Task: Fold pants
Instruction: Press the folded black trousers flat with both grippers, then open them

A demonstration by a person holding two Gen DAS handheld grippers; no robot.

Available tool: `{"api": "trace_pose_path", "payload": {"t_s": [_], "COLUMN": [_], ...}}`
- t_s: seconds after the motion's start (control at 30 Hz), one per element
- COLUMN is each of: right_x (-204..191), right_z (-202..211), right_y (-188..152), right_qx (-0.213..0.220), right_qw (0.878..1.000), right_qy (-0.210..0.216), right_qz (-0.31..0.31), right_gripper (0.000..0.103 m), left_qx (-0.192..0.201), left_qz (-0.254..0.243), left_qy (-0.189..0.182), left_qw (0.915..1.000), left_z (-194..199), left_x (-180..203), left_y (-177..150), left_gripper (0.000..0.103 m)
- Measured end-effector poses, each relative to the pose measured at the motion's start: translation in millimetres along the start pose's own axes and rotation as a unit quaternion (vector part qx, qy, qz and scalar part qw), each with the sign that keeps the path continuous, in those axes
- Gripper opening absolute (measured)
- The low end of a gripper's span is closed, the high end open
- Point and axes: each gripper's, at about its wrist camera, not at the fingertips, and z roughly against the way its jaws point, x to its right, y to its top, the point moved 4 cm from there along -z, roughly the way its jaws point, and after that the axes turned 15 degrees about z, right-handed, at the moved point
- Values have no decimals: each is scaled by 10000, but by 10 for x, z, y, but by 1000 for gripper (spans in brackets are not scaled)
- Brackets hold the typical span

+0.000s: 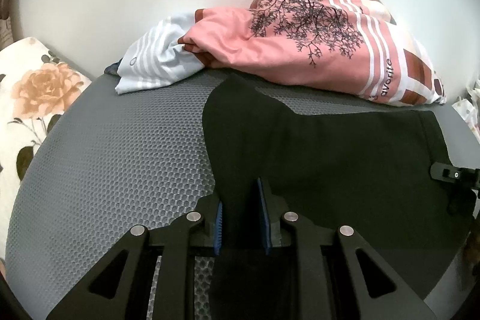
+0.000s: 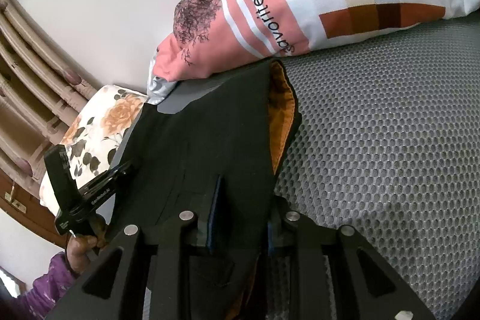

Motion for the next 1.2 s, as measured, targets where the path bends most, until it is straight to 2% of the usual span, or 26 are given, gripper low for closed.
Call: {"api": "trace_pose_path", "payload": {"t_s": [0.3,0.6,0.8,1.2], "right_x": [-74,-147,-204,-264], "right_z": [-55,-54,-58,-36], "right_y": [46,39,39,29], "right_qx": [7,35,54,100], "right_qw": [9993,9965,9927,9863], "right_qy": [-288,-691,-1016,-1403], "right_qz": [234,465,646,864], "right_gripper": [24,27,29,33], "left_qx": [-60,44,73,136], "left_qz": [145,155,379,313], "left_qy": [-8,257,339,518], "left_qw": [9999,9995,9987,9981], "left_z": [-24,-9,-7,9], "left_x": [-52,-73,-166,-164], "left_y": [17,20,48,43], "left_gripper": [24,31,32,32]}}
